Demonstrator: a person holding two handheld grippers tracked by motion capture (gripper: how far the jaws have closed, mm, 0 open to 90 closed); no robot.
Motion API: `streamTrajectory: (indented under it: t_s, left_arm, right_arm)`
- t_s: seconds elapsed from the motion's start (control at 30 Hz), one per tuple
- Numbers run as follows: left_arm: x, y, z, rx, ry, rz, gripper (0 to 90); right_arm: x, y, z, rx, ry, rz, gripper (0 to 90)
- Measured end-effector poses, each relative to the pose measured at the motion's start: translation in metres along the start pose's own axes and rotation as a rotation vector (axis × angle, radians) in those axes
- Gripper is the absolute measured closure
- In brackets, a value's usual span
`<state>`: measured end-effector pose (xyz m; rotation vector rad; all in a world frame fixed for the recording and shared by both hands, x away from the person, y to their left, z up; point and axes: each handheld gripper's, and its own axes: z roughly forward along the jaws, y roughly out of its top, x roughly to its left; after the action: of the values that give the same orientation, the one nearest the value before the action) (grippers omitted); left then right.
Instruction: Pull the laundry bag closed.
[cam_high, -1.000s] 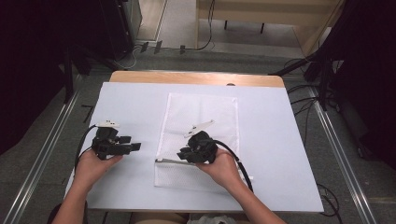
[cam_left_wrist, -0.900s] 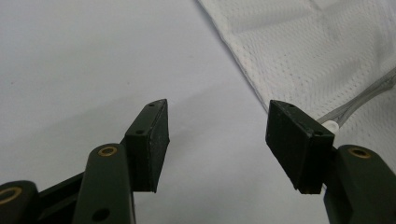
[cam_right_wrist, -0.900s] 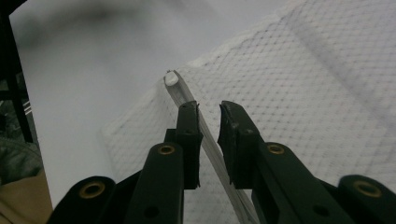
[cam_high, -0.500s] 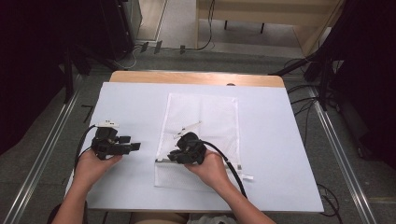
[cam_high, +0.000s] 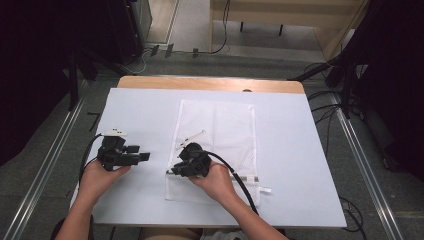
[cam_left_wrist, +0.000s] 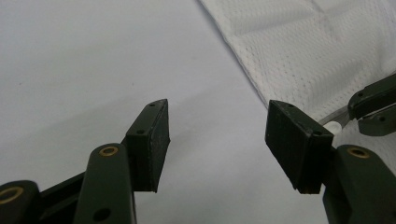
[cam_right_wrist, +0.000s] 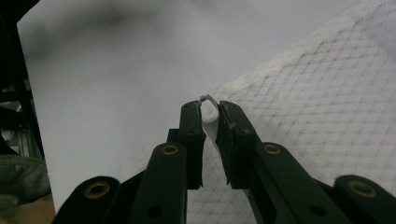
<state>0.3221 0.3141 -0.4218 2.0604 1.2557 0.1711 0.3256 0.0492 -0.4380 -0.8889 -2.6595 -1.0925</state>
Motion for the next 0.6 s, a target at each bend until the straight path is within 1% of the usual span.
streamTrajectory:
  t_s: [0.07, 0.17, 0.2, 0.37, 0.53, 0.6]
  left_arm:
    - [0.0, 0.0, 0.0, 0.002, -0.001, -0.001, 40.4]
    - [0.0, 0.0, 0.0, 0.003, -0.001, 0.001, 40.5]
    - [0.0, 0.0, 0.0, 0.001, 0.001, 0.002, 40.5]
    - [0.0, 0.0, 0.0, 0.001, 0.0, 0.001, 40.5]
    - [0.0, 0.0, 0.0, 0.002, 0.001, 0.005, 40.6]
    - [0.0, 0.0, 0.0, 0.001, 0.002, 0.006, 40.7]
  right_arm:
    - [0.0, 0.0, 0.003, 0.002, 0.002, -0.002, 80.8]
    - [0.0, 0.001, 0.007, 0.013, 0.003, 0.011, 80.8]
    - [-0.001, 0.001, 0.01, 0.02, 0.006, 0.015, 80.8]
    - [0.001, 0.003, 0.016, 0.034, 0.023, 0.035, 82.3]
    - [0.001, 0.003, 0.021, 0.039, 0.022, 0.038, 82.7]
    - [-0.001, 0.004, 0.023, 0.04, 0.026, 0.057, 84.1]
